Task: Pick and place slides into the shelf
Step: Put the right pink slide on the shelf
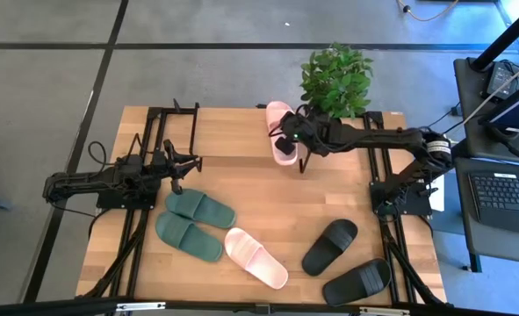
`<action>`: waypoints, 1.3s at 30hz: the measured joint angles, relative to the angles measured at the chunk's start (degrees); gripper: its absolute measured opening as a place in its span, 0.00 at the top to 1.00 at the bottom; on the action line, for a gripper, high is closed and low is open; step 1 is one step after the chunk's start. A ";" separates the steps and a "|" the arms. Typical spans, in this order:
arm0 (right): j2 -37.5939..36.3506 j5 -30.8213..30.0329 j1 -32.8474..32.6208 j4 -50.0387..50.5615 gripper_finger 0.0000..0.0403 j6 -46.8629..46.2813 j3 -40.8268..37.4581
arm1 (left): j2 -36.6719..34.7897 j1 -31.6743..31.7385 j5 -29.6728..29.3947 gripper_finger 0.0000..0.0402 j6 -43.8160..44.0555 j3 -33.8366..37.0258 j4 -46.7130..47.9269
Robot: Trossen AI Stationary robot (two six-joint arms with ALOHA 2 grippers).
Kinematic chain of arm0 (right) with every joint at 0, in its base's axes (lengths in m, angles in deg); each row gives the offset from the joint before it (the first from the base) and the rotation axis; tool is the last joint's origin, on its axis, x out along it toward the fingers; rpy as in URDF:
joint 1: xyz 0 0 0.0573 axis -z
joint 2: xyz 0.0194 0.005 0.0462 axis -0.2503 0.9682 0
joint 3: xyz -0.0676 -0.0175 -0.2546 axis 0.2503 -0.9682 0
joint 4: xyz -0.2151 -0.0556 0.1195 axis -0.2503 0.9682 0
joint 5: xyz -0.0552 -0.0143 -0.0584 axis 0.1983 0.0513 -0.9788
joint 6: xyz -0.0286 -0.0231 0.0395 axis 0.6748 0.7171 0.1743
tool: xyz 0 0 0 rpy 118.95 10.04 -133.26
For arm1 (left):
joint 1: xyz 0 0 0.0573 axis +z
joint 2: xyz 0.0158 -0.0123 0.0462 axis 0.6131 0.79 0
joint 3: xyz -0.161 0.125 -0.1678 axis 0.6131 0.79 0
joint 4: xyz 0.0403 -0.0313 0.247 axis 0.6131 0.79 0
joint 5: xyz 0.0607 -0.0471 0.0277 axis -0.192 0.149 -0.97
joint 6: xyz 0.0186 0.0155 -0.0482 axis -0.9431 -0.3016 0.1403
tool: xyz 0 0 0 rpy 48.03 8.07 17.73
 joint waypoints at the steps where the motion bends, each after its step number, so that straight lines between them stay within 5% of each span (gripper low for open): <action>1: 0.00 -0.14 0.22 0.11 0.97 0.28 0.00 | 0.02 0.00 0.00 0.81 0.00 0.00 0.00; 20: -0.70 -4.38 1.63 5.25 0.97 -2.55 -0.15 | 0.00 0.00 0.02 0.81 0.08 0.00 2.10; 39: -0.87 -4.64 2.75 -2.73 0.90 2.28 -5.97 | 0.00 -0.01 0.02 0.81 0.04 0.00 2.10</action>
